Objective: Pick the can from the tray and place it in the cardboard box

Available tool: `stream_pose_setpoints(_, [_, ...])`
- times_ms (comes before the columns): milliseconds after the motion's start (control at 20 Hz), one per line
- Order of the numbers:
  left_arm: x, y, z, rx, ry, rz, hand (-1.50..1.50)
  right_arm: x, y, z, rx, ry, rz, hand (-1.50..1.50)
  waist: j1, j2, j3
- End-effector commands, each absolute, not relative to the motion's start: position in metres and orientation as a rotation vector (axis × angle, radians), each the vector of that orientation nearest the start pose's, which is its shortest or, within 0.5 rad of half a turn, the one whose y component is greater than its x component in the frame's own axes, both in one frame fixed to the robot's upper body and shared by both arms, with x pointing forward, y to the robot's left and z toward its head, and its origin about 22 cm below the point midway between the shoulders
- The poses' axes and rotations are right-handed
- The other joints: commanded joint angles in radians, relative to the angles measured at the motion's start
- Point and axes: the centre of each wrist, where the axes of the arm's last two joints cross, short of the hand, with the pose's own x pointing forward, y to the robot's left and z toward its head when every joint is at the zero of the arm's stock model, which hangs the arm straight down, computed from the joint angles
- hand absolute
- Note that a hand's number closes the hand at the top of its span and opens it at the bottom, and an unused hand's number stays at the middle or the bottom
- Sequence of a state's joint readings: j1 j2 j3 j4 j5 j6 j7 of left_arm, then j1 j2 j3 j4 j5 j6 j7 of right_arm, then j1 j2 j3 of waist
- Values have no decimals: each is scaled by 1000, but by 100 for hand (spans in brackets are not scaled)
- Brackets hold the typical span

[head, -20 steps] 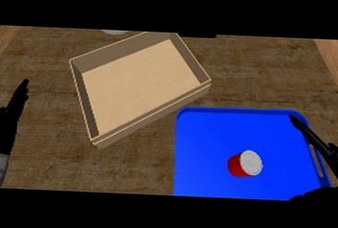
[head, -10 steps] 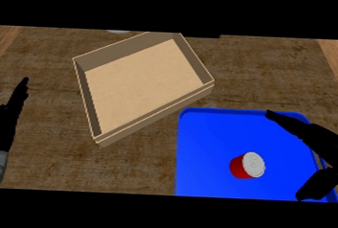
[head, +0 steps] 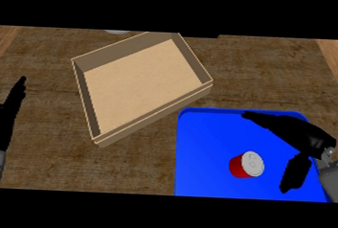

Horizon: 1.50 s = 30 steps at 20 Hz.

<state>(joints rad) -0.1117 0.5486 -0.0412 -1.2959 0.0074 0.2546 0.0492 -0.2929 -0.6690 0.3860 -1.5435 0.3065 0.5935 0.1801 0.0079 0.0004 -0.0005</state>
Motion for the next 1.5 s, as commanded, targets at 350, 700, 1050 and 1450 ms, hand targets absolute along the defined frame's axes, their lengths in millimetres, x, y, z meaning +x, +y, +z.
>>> stream_pose_setpoints(350, [265,350,25,638,-1363,-223,0,300,-237,72,-270,-959,1520,-150,-3,-1,1])
stream_pose_setpoints(700, [258,375,25,662,-1363,-221,0,276,-229,67,-181,-1044,1496,-150,-8,-1,0])
stream_pose_setpoints(1050, [261,368,27,637,-1369,-211,0,281,-217,81,-136,-1091,1511,-150,-6,-1,0])
stream_pose_setpoints(1450, [264,376,17,669,-1374,-208,0,255,-212,58,-221,-947,1575,-150,-10,-1,0])
